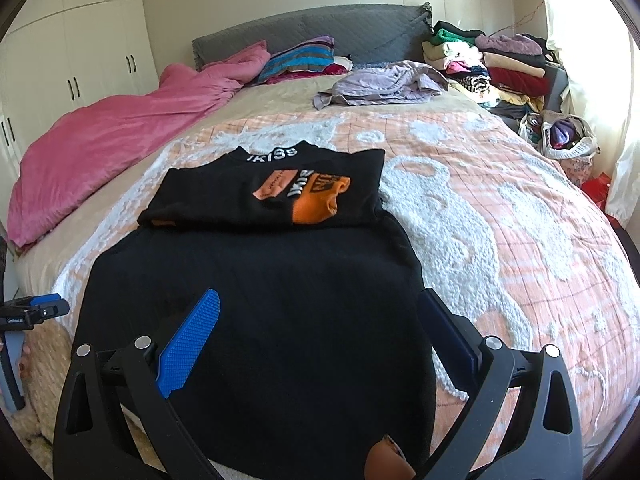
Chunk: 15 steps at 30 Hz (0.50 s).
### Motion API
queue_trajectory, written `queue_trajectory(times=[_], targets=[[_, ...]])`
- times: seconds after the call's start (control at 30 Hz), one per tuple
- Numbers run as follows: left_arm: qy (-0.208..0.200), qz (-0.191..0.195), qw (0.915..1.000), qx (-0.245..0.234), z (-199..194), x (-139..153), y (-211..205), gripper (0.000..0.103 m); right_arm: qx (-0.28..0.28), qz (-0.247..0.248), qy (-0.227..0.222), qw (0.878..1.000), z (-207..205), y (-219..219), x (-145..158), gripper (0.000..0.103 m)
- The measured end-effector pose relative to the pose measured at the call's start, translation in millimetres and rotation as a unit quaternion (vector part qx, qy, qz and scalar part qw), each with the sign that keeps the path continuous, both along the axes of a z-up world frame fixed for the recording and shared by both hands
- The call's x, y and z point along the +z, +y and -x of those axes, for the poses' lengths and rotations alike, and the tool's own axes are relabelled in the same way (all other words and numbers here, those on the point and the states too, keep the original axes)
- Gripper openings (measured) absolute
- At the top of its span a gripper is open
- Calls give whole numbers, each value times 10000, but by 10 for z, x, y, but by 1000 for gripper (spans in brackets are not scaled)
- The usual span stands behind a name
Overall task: Fold small clothes
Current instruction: 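Lower both open tools to the shirt hem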
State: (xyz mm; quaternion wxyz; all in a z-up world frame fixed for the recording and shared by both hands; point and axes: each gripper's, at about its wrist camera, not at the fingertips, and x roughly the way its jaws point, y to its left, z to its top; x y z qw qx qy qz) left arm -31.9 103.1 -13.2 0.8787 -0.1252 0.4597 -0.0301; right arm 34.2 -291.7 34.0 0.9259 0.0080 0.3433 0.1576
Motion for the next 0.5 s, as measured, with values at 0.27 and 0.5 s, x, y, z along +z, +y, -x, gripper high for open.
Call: queue_trajectory(times=[0.27, 0.5], targets=[[180, 36, 9997, -134, 137, -125, 2, 76, -70, 1, 117, 9999, 66, -89, -112, 98], [380, 343, 9986, -167, 167, -244, 11, 43, -117, 53, 184, 9997, 138, -213, -173, 98]])
